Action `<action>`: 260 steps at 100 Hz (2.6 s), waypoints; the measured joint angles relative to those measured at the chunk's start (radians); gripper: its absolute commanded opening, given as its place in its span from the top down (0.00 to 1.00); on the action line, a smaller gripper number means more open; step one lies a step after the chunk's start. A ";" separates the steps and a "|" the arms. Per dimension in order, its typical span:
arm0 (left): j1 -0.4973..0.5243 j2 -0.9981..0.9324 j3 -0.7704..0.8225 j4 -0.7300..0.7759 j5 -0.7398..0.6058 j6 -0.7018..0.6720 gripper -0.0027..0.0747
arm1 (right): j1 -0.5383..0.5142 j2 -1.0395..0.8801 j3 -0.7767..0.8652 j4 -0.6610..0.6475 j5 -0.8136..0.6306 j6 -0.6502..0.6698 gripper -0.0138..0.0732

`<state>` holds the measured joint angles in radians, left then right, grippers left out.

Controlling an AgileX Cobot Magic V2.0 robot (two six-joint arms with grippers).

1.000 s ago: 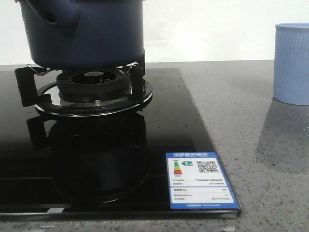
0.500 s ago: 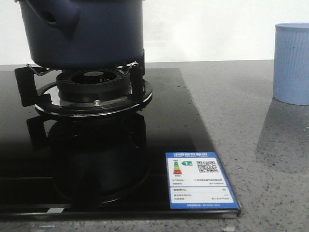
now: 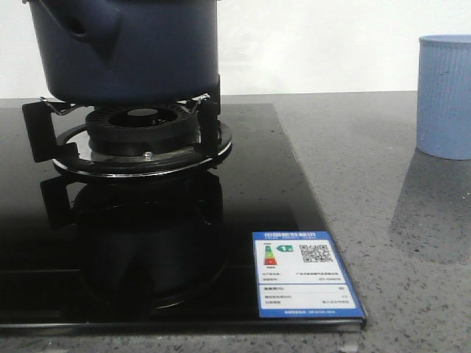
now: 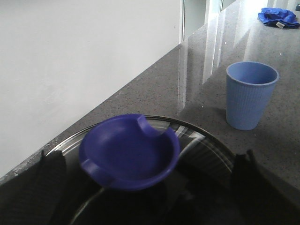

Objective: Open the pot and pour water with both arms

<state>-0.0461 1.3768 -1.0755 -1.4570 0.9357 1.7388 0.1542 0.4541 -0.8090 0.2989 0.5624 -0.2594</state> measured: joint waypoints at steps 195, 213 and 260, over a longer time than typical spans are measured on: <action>-0.008 -0.112 -0.196 -0.132 0.173 0.027 0.67 | 0.115 0.561 0.408 -0.054 -0.965 -0.003 0.10; -0.008 -0.112 -0.196 -0.129 0.185 0.010 0.67 | 0.113 0.607 0.408 -0.054 -1.029 -0.004 0.10; -0.008 -0.112 -0.196 -0.126 0.190 0.008 0.67 | 0.084 0.741 0.397 0.032 -1.180 0.007 0.10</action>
<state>-0.0544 1.2645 -1.2713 -1.5833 1.1261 1.7465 0.2383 1.1951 -0.4116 0.3305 -0.6173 -0.2529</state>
